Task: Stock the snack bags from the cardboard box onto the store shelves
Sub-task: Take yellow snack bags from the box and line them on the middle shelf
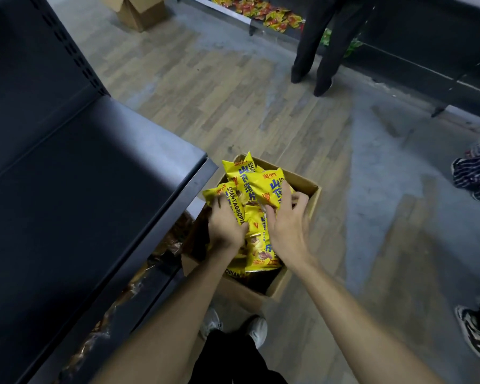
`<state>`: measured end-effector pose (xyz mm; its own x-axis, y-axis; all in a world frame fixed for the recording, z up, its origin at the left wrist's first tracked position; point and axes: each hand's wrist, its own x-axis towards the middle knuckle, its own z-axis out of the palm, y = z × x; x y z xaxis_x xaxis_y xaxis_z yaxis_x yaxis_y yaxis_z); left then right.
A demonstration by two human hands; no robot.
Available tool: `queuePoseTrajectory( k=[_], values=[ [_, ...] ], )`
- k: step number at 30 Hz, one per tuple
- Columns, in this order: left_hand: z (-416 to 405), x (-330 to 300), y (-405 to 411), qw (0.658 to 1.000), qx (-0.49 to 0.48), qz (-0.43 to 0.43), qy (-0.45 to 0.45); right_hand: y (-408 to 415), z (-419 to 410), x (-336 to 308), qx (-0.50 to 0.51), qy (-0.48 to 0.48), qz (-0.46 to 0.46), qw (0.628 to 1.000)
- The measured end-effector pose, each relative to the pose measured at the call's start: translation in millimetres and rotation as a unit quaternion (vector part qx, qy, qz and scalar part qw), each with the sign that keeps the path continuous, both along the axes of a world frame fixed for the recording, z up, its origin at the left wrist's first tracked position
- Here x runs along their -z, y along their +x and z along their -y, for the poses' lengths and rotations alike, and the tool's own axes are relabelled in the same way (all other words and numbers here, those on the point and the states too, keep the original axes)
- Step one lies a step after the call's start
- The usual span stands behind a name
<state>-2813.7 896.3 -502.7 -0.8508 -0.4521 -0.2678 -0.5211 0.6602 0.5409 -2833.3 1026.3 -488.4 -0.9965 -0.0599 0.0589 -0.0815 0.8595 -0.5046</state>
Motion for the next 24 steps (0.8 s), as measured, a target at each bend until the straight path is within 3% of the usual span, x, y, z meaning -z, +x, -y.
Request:
queuePoseTrajectory(
  k=[6, 12, 16, 21, 24],
  values=[
    [25, 22, -4, 0.986, 0.159, 0.041, 0.000, 11, 18, 30, 0.016, 0.108, 0.057, 0.992],
    [38, 29, -10, 0.982, 0.178, 0.051, 0.050, 3, 28, 38, -0.006, 0.113, 0.094, 0.989],
    [31, 25, -16, 0.984, 0.173, 0.040, -0.007, -1, 24, 37, -0.016, 0.130, 0.127, 0.983],
    [26, 26, -26, 0.966, 0.180, 0.111, -0.147, -6, 25, 36, -0.027, 0.153, 0.150, 0.976],
    [28, 27, -27, 0.965, 0.161, 0.161, -0.129, -8, 27, 33, -0.036, 0.161, 0.169, 0.972]
  ],
)
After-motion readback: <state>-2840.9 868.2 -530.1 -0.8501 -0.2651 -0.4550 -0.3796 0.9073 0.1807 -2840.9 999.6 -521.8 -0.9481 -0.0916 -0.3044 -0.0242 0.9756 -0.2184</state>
